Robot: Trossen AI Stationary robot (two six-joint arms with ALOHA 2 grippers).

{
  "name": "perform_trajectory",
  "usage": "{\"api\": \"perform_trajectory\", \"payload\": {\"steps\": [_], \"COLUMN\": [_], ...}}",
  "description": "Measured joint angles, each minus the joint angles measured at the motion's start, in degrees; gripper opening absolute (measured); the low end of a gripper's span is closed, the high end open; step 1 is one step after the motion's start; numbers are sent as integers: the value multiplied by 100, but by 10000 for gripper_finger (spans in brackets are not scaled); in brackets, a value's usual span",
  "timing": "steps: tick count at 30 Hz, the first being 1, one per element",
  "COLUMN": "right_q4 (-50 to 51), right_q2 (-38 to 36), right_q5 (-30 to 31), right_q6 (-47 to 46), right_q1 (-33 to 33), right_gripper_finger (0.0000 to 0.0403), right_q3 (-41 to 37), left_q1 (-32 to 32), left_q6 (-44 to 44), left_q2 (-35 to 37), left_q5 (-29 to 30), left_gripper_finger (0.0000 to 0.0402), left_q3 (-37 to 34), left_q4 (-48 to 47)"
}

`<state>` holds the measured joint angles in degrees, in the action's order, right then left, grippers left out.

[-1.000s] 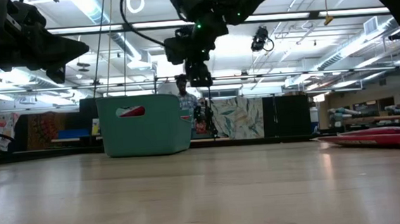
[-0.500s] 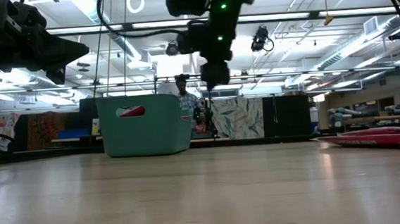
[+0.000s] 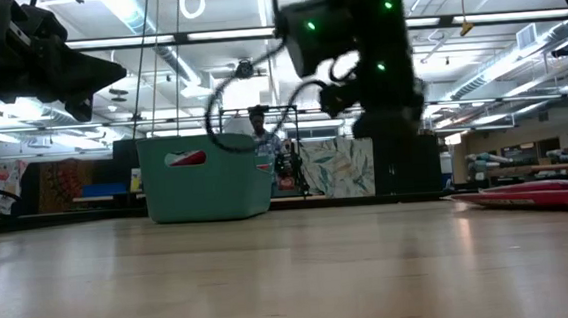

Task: Sort popcorn bags into baskets
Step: Put the red popcorn bag into the green bin

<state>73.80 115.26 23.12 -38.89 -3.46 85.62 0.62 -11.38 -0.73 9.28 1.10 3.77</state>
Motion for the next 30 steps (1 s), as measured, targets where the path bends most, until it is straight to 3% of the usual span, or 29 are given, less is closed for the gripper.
{"api": "perform_trajectory", "payload": {"steps": [4, 15, 25, 30], "right_q4": [17, 158, -113, -197], "right_q2": [2, 2, -45, -36], "right_q5": [-659, -1280, -1465, -1380], "right_q6": [-959, -2257, -2438, -2396], "right_q1": [-113, -593, -632, -637], "right_gripper_finger": [195, 195, 191, 147], "right_q3": [-490, -1339, -1935, -2037], "left_q1": [0, 0, 0, 0], "left_q6": [0, 0, -2, -2], "left_q2": [0, 0, 0, 0], "left_q5": [0, 0, -55, -57], "left_gripper_finger": [25, 25, 25, 25], "left_q3": [0, 0, 0, 0], "left_q4": [-24, -24, -22, -20]}}
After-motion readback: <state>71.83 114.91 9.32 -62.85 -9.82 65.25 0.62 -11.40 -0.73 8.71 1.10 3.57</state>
